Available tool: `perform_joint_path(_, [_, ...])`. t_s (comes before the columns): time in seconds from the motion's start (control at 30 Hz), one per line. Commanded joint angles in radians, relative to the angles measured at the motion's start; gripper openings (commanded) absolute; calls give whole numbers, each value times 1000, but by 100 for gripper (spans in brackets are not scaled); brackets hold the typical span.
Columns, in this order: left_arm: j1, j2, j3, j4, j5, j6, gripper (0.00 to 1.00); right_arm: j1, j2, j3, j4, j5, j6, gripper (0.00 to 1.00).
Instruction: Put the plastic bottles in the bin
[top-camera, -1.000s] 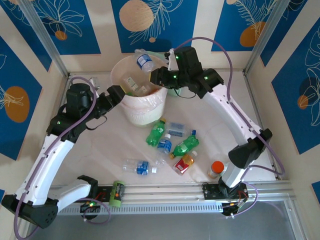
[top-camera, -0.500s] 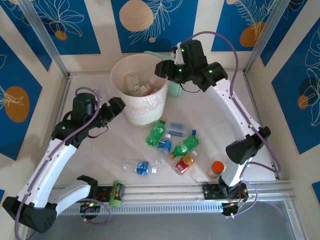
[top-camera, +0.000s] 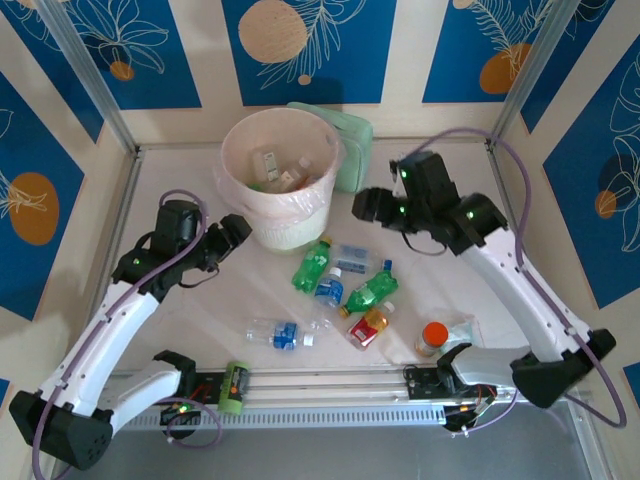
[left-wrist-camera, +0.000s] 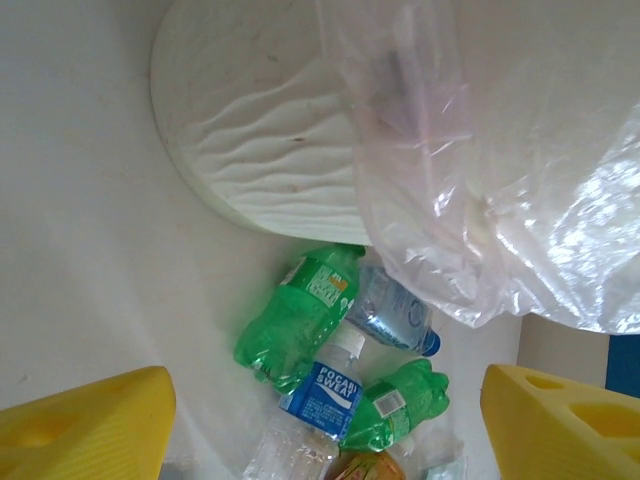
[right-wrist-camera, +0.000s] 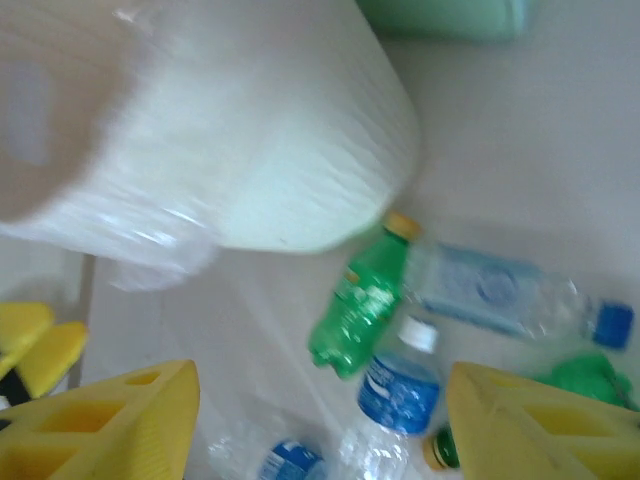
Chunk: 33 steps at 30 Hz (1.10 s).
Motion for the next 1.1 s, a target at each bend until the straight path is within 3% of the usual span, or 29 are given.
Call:
perform_joint_path(0.0, [6, 7, -27, -24, 36, 8, 78, 13, -51, -127, -44, 27, 91, 67])
perform_joint_path(0.2, [-22, -11, -61, -118, 15, -23, 76, 80, -82, -234, -30, 12, 112, 67])
perform_joint_path(0.27, [-32, -27, -64, -191, -29, -34, 76, 124, -71, -252, 17, -68, 62, 69])
perform_joint_path(0.47, [-29, -48, -107, -246, -92, -97, 78, 412, 31, -225, 74, -94, -41, 76])
perform_joint_path(0.67, [-22, -31, -160, -200, -102, -205, 78, 610, 191, -145, 72, -16, -148, 80])
perform_joint_path(0.87, [7, -45, -206, -201, -140, -289, 80, 707, 423, 4, -3, 77, -256, 81])
perform_joint_path(1.07, [19, -60, -216, -220, -171, -296, 82, 743, 604, 89, 7, 80, -320, 83])
